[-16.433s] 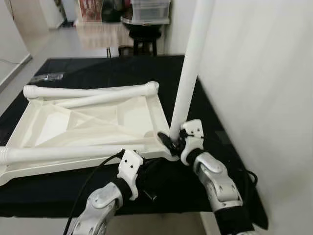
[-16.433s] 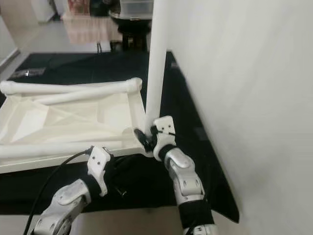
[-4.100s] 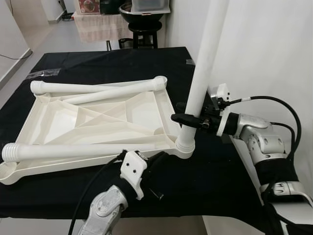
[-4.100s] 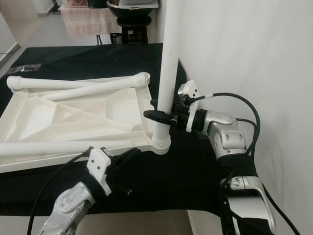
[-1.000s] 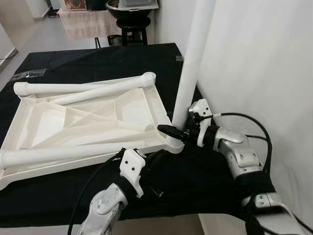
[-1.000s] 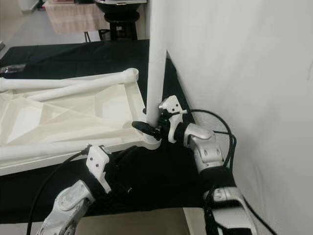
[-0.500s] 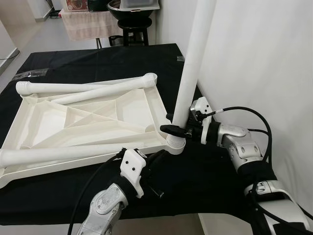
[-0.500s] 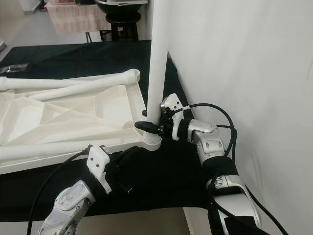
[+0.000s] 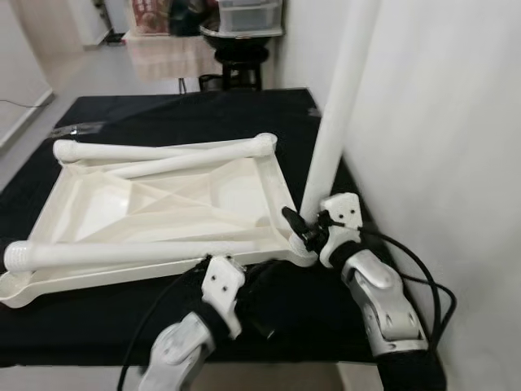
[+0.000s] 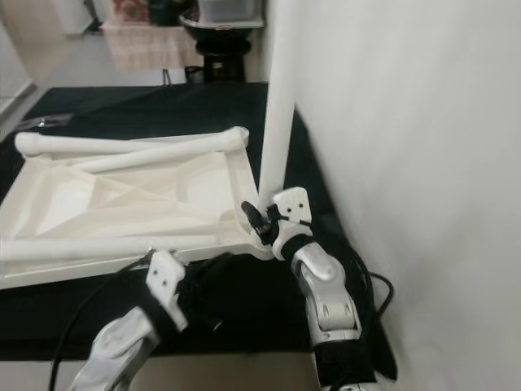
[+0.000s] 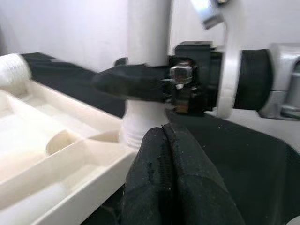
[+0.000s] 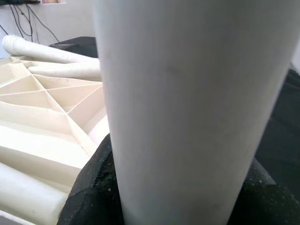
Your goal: Building children table
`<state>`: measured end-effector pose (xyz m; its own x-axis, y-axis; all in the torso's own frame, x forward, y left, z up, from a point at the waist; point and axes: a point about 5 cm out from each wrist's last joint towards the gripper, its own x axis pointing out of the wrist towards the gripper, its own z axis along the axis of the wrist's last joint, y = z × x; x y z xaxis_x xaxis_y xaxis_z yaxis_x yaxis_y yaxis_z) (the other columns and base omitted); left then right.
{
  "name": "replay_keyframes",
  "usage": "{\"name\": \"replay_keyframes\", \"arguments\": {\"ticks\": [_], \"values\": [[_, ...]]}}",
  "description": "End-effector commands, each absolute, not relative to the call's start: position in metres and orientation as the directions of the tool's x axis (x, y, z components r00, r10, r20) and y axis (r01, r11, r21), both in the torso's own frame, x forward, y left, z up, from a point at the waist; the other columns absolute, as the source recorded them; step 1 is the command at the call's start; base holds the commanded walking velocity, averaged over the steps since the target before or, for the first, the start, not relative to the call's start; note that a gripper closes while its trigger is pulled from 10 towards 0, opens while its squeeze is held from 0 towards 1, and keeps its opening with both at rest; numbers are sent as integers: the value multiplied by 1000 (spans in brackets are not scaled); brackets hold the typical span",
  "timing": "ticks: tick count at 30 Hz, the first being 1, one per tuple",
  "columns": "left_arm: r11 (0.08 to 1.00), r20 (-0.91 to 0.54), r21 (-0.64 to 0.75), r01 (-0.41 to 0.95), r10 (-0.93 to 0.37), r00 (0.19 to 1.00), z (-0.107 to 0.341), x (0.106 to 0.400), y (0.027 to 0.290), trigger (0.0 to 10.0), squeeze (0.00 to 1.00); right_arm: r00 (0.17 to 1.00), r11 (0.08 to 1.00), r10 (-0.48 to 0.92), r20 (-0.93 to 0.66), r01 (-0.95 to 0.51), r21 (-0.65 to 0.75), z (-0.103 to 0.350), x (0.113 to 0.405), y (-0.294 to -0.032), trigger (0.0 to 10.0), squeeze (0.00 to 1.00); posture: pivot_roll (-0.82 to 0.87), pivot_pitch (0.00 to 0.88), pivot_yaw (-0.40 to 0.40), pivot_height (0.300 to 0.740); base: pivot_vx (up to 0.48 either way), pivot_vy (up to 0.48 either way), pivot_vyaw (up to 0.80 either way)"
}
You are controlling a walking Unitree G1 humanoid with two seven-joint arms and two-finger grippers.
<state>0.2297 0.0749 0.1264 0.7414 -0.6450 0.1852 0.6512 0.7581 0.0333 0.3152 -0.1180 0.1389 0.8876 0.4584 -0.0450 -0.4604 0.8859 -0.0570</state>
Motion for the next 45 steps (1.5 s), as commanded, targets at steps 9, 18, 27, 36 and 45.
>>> {"name": "replay_keyframes", "arguments": {"ticks": [9, 18, 27, 36, 45], "values": [[760, 163, 28, 650, -645, 747, 121, 231, 74, 10000, 0, 752, 760, 644, -142, -650, 3, 126, 321, -110, 10000, 1000, 3, 57, -12, 740, 0, 0, 0], [756, 163, 20, 655, -649, 744, 121, 232, 74, 10000, 0, 529, 522, 841, -113, -849, -83, 162, 334, -127, 10000, 0, 4, 51, -5, 740, 0, 0, 0], [758, 167, 18, 652, -645, 746, 122, 232, 73, 10000, 0, 382, 387, 910, -160, -922, 3, 164, 351, -142, 0, 0, 11, 55, -8, 740, 0, 0, 0], [757, 168, 15, 653, -646, 745, 122, 232, 73, 10000, 0, 377, 384, 916, -140, -923, 23, 166, 353, -151, 0, 0, 6, 60, -5, 740, 0, 0, 0], [758, 170, 13, 652, -644, 746, 123, 231, 74, 10000, 0, 505, 509, 850, -149, -861, -10, 147, 344, -163, 0, 0, -1, 70, -11, 740, 0, 0, 0]]}}
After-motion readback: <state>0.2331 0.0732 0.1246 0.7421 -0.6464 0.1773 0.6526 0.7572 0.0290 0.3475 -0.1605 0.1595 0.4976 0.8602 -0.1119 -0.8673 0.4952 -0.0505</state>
